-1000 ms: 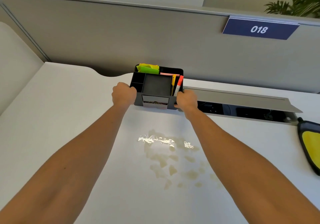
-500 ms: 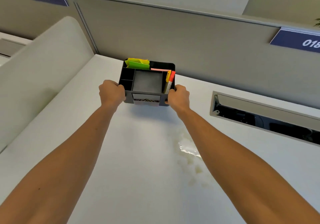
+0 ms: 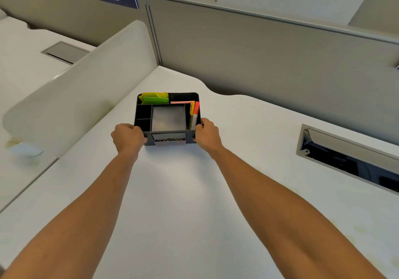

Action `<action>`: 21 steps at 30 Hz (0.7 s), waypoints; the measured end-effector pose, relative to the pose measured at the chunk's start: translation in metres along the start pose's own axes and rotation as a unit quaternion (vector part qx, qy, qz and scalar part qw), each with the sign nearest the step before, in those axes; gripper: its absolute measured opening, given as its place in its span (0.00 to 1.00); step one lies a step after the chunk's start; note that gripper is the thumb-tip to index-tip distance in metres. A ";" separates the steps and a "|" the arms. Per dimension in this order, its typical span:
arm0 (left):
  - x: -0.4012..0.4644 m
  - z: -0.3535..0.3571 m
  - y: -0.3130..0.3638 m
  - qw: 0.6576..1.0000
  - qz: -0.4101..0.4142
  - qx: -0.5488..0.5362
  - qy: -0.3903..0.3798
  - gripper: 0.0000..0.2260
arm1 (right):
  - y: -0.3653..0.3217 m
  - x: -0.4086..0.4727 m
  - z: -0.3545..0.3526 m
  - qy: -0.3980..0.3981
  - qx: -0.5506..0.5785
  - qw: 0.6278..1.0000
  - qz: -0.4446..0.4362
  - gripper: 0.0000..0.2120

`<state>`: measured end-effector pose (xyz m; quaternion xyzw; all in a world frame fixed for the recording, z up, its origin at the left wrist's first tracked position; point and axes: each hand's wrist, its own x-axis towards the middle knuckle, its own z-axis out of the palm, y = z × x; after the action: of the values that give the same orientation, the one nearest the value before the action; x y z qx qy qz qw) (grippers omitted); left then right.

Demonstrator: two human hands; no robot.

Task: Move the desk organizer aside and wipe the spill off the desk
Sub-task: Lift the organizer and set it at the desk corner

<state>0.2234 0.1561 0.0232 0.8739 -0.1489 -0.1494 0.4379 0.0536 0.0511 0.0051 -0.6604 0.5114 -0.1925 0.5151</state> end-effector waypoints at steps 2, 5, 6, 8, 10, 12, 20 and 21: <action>0.000 0.001 -0.003 1.000 -0.014 -0.006 0.008 0.13 | 0.005 -0.002 0.000 -0.008 -0.008 1.000 -0.014 0.16; 0.000 0.004 -0.004 0.999 -0.042 -0.010 0.017 0.13 | 0.011 -0.007 -0.002 -0.017 -0.033 0.999 -0.023 0.21; 0.001 0.006 -0.004 0.999 -0.047 -0.012 0.017 0.13 | 0.013 -0.009 -0.004 -0.020 -0.036 0.999 -0.022 0.23; 0.003 0.010 -0.002 0.998 -0.056 -0.015 0.017 0.13 | 0.018 -0.017 -0.009 -0.017 -0.035 0.999 -0.023 0.25; 0.007 0.015 0.000 0.998 -0.064 -0.013 0.020 0.13 | 0.027 -0.034 -0.014 -0.011 -0.015 1.000 -0.024 0.25; 0.013 0.018 0.004 0.997 -0.073 -0.009 0.030 0.12 | 0.043 -0.059 -0.017 -0.008 0.011 1.000 -0.023 0.23; 0.029 0.032 0.020 0.994 -0.087 0.046 0.039 0.05 | 0.124 -0.192 -0.047 0.034 0.033 0.999 0.027 0.17; 0.028 0.035 0.022 0.993 -0.096 0.052 0.045 0.11 | 0.133 -0.208 -0.055 0.040 0.029 0.998 0.036 0.17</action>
<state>0.2326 0.1069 0.0173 0.9115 -0.0518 -0.1439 0.3818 -0.1365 0.2134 -0.0337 -0.6186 0.5489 -0.2144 0.5197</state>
